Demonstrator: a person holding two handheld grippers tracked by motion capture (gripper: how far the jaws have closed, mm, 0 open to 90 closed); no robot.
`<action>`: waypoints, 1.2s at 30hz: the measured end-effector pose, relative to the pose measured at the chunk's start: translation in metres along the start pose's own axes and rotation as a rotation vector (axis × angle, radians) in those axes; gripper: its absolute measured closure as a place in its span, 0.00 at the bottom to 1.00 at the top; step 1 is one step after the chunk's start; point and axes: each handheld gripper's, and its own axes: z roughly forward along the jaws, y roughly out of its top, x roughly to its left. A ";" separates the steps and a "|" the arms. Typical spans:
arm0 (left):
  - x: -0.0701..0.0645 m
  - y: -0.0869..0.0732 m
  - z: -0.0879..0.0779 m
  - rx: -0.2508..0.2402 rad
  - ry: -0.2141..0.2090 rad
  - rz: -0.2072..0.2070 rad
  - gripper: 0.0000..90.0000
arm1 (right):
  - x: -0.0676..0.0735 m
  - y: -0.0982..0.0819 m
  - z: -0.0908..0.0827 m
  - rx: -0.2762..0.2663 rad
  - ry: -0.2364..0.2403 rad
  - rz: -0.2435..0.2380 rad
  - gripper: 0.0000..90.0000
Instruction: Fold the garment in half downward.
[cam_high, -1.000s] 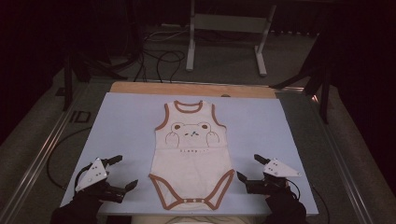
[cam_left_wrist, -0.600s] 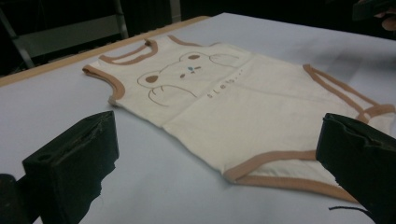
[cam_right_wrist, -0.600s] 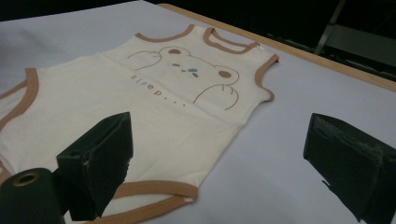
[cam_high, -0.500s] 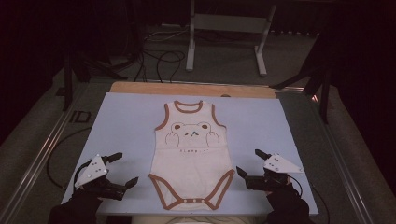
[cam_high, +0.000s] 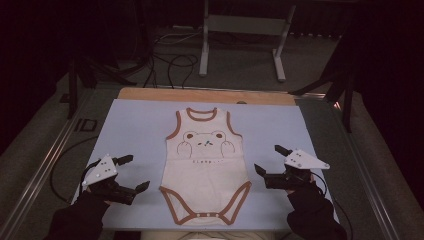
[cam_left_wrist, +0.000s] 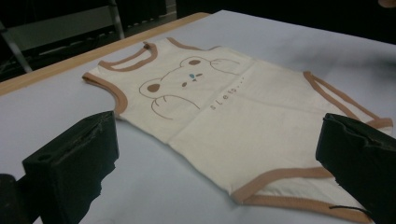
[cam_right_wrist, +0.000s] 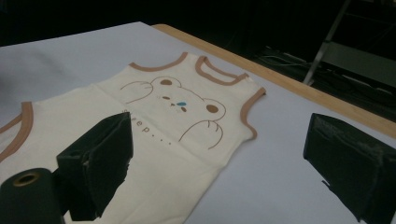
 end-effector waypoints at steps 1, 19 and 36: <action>0.001 0.002 0.001 0.005 -0.001 0.006 0.00 | -0.001 0.002 0.002 0.005 -0.001 -0.003 0.09; 0.014 0.024 0.028 0.052 -0.025 0.021 0.00 | -0.009 0.010 0.047 0.017 0.059 0.005 0.09; 0.025 0.016 0.069 0.126 -0.031 -0.018 0.00 | -0.020 -0.009 0.082 0.124 0.105 0.041 0.09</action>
